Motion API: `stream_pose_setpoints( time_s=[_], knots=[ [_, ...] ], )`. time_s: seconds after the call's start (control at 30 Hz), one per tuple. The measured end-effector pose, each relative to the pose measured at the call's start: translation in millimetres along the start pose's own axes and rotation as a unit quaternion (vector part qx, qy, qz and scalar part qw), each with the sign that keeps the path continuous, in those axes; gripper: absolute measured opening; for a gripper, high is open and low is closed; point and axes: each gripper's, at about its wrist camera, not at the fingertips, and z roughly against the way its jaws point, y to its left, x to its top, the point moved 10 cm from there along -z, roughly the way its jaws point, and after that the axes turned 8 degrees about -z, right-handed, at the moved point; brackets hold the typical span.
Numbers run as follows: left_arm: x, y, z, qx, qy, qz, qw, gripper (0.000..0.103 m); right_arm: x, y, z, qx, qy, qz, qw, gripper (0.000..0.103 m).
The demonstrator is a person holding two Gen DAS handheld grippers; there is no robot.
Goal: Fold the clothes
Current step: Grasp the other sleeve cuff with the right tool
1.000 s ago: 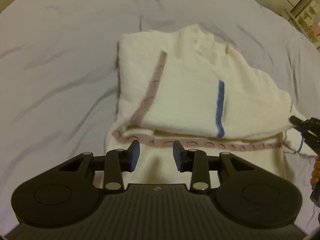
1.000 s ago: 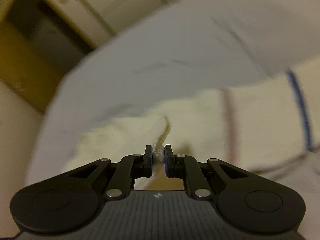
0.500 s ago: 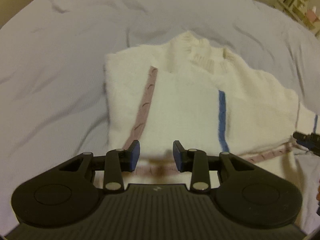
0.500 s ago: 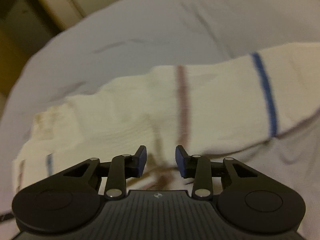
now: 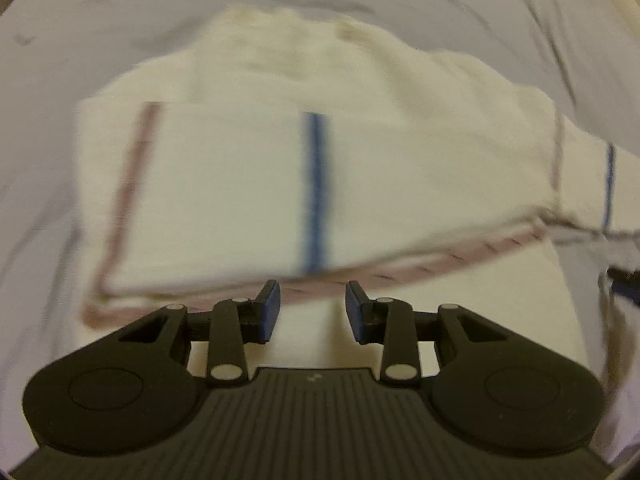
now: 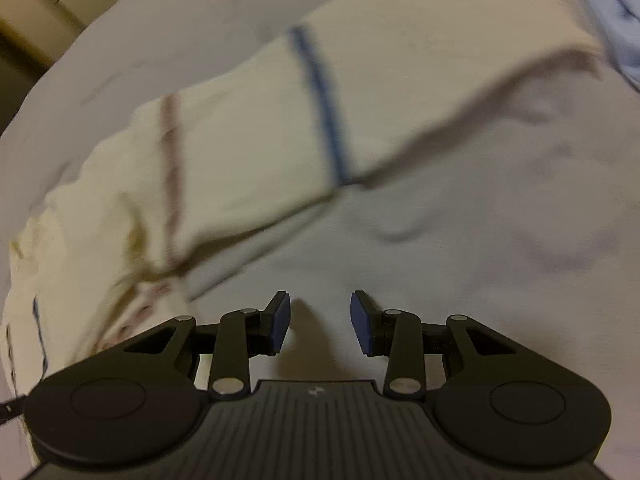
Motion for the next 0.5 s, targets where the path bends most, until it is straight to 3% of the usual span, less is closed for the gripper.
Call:
stream_pose_setpoints(
  time_s=[0.13,0.23,0.5],
  knots=[
    [10.1,-51.9,-1.6,-0.027,0.008,-0.020,0.9994,0.031,44.3,-57.3,26.0,0.015,-0.053,-0.062,0.997,0.039],
    [20.8,-79.2,3.9,-0.030,-0.004,-0.038,0.9988,0.033,81.1,-101.9,38.2,0.042,-0.090,-0.125,0.987,0.039],
    [27.7,-103.7,13.3,-0.015,-0.011,-0.050,0.9986,0.037,148.7,-174.2,36.4,0.154,-0.169,-0.293,0.928,0.042]
  ],
)
